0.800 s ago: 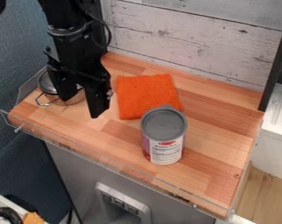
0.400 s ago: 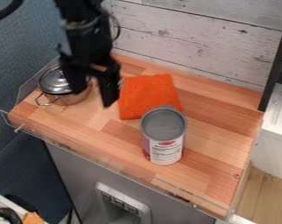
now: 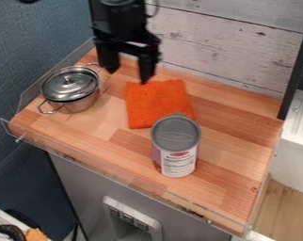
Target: Moved the orange cloth to the top right side of the table
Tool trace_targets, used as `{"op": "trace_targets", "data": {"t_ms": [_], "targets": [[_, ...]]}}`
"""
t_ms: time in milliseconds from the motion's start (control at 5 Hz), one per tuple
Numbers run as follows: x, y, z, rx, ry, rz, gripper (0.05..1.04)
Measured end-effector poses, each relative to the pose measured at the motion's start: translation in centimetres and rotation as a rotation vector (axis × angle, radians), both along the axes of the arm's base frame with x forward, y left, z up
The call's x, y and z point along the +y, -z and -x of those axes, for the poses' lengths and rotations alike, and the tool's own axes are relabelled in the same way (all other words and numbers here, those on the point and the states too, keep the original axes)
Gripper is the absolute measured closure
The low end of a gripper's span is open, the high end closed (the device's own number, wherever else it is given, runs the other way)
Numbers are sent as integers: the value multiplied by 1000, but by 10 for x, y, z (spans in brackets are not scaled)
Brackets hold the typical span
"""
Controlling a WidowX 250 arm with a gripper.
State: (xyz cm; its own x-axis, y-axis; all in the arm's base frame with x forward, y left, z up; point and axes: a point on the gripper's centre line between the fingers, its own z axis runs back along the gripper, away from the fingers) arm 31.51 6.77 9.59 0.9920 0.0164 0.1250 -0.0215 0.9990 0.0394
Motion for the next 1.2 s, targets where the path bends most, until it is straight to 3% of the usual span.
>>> {"op": "trace_targets", "data": {"t_ms": [200,600,800,1000,1200], "targets": [[-2,21,-24,-31,-53,-60,82],[-8,80,-47,-13,-120,-100,82],[-9,87,-55,-8,-112,-90,82],[-16,88,-56,-2,-118,-48,82],[-48,89,-56,13,-80,13,82]]}}
